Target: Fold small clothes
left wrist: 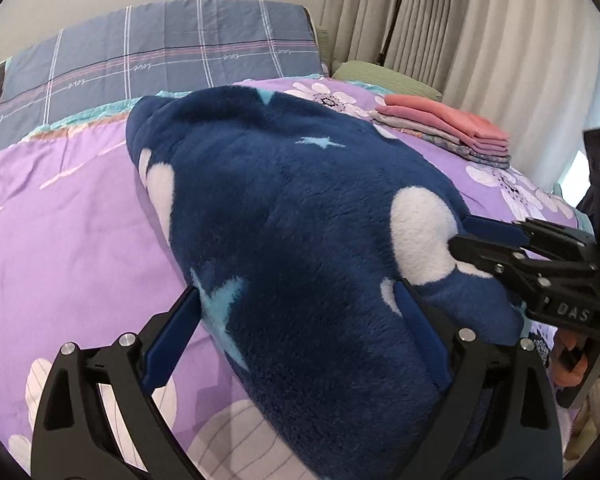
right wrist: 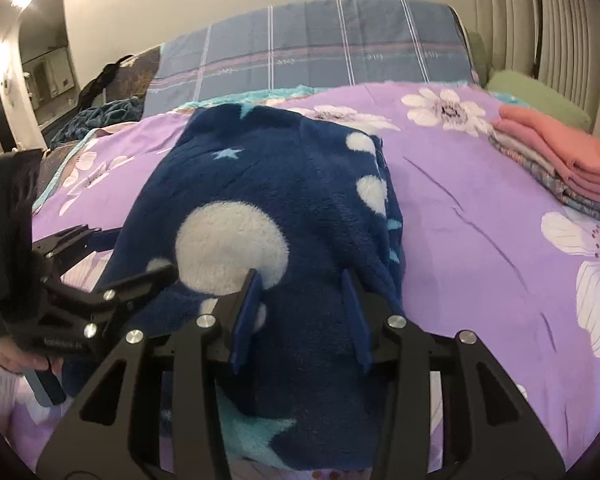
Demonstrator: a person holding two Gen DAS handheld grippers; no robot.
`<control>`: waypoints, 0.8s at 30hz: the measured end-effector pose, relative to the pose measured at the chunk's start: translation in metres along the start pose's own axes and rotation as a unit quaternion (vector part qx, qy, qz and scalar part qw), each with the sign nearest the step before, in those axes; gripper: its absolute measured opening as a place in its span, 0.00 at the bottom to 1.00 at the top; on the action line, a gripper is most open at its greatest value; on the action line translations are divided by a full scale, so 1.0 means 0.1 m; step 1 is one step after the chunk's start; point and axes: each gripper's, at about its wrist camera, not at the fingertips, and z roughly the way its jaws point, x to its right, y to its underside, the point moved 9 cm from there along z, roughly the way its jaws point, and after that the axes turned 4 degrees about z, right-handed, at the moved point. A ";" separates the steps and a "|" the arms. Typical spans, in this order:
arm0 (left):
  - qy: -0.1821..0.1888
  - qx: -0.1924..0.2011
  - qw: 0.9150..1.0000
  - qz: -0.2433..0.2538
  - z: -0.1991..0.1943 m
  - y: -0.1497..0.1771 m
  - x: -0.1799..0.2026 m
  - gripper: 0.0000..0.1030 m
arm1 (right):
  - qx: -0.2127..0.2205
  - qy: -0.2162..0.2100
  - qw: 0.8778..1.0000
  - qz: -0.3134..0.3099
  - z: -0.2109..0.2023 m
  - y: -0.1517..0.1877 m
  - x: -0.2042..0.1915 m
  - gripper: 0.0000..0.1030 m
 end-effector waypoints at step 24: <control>-0.065 0.002 0.989 0.135 -0.04 -0.15 0.47 0.62 | -0.020 -0.002 0.986 0.167 -0.42 0.15 0.57 0.59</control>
